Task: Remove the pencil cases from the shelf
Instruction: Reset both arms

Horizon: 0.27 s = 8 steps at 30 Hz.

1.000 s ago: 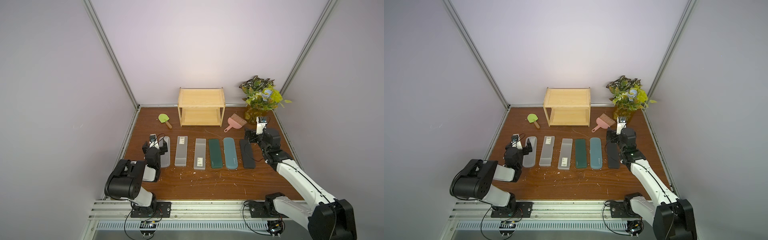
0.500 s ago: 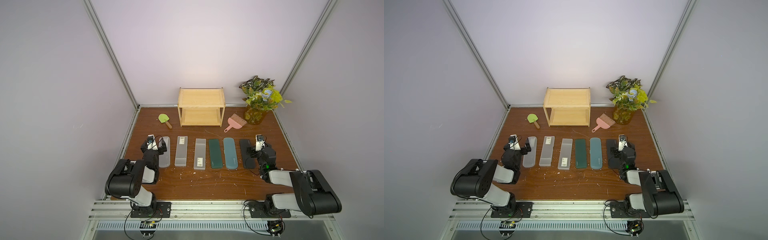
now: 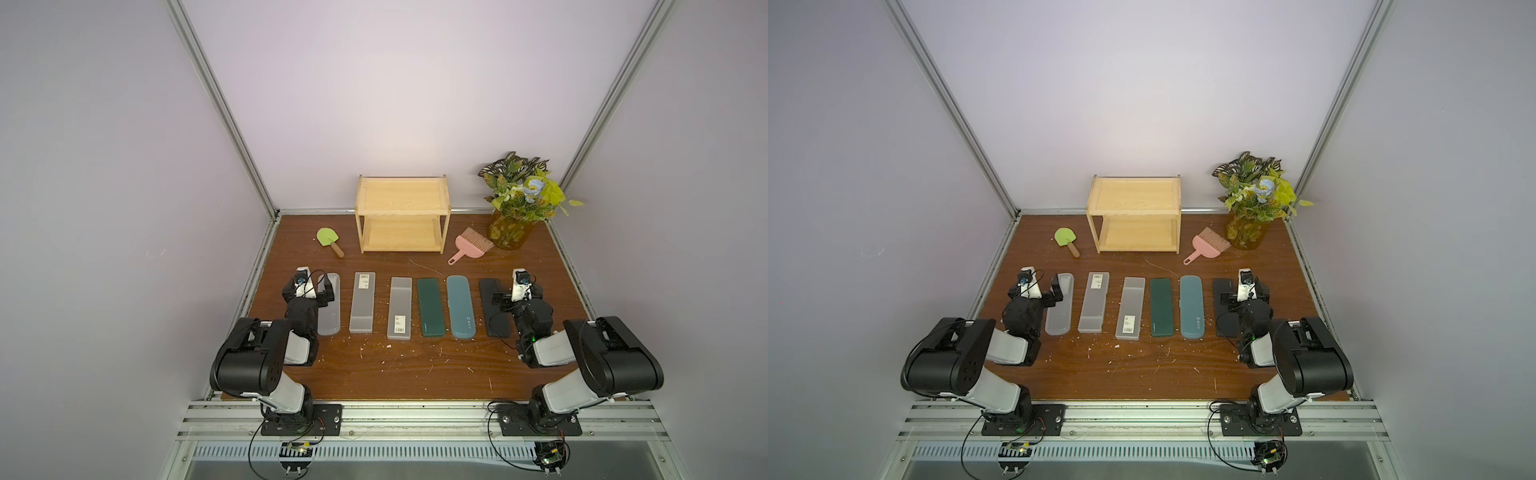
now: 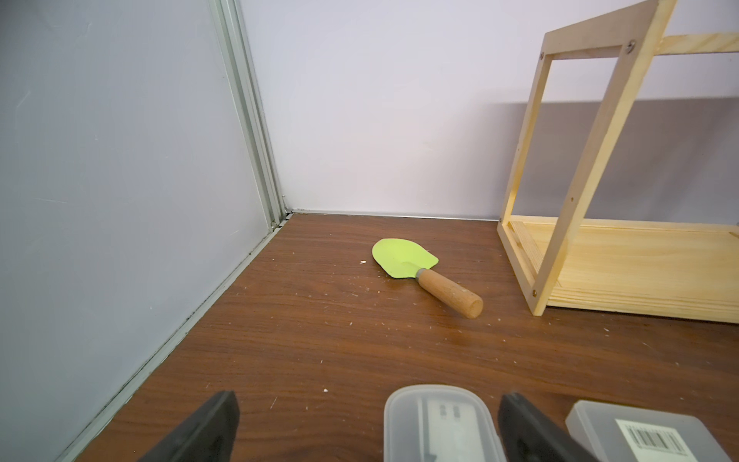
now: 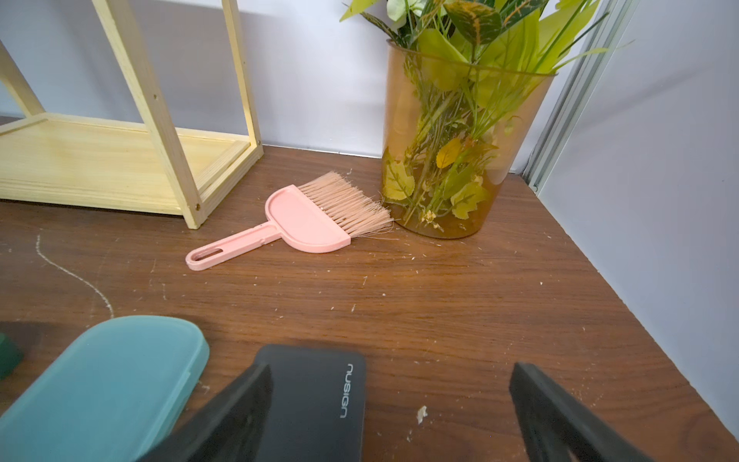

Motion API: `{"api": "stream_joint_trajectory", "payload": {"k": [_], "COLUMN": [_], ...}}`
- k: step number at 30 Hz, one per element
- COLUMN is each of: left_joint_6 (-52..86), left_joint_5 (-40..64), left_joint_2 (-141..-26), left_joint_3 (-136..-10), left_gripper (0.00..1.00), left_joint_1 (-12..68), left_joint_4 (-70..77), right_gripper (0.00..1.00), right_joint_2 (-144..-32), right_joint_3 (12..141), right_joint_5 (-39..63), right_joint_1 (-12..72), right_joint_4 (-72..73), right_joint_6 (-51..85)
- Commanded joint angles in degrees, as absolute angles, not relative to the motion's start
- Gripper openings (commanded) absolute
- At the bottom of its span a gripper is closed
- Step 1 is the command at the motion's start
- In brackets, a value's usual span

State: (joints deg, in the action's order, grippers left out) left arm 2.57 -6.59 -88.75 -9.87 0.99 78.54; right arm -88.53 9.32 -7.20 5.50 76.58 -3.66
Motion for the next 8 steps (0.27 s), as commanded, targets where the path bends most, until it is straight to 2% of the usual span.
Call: {"api": "stream_joint_trajectory", "payload": {"k": [1, 8], "left_joint_6": [0.7, 0.8], "left_joint_5": [-2.7, -2.7], "left_joint_2": [-89.1, -89.0], "left_joint_3": [-11.2, -11.3], "left_gripper": [0.99, 1.0], "left_joint_1": [0.5, 0.5], "left_joint_4": [76.9, 76.7], "right_gripper": [1.0, 1.0], "right_joint_2": [-88.4, -88.3], "right_joint_3": [10.9, 11.1], "right_joint_5": [-6.7, -6.7], "right_joint_1": [5.2, 5.2], "right_joint_4": [78.3, 77.9], "right_joint_6": [-3.0, -2.9]}}
